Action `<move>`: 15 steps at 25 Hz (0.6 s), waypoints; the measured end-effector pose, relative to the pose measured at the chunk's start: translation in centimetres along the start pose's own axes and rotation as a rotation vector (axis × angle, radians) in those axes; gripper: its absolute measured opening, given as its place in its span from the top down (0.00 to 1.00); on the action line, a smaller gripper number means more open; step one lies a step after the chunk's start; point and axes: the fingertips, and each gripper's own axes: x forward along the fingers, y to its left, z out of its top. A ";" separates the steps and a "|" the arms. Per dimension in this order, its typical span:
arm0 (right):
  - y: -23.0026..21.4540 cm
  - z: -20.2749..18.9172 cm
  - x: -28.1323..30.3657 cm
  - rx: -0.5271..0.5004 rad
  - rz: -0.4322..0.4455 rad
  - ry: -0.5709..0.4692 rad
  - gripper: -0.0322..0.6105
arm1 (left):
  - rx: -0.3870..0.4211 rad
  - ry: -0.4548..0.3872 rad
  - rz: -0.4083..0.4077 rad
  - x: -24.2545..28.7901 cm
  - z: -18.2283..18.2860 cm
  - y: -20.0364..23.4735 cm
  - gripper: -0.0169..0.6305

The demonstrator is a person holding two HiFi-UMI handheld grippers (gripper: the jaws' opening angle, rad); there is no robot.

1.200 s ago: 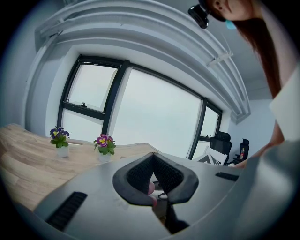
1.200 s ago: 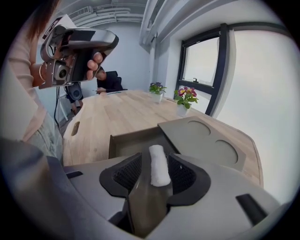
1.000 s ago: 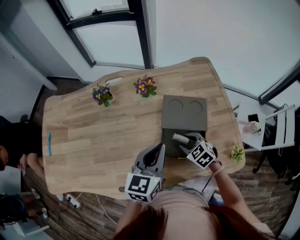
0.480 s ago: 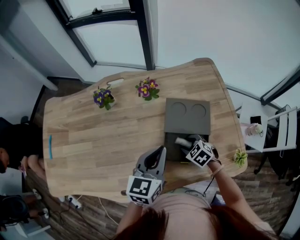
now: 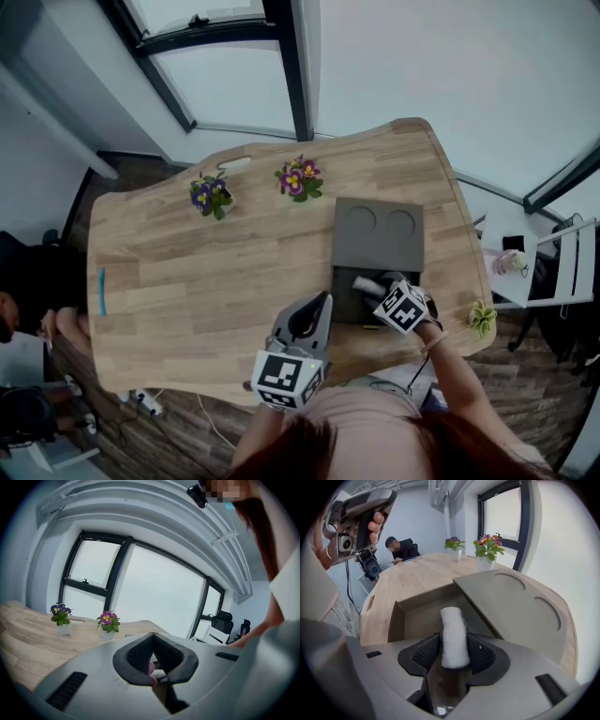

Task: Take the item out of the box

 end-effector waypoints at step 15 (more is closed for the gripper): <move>0.4 0.3 -1.2 0.045 -0.059 -0.082 0.74 | 0.026 -0.013 0.011 -1.1 0.2 -0.9 0.97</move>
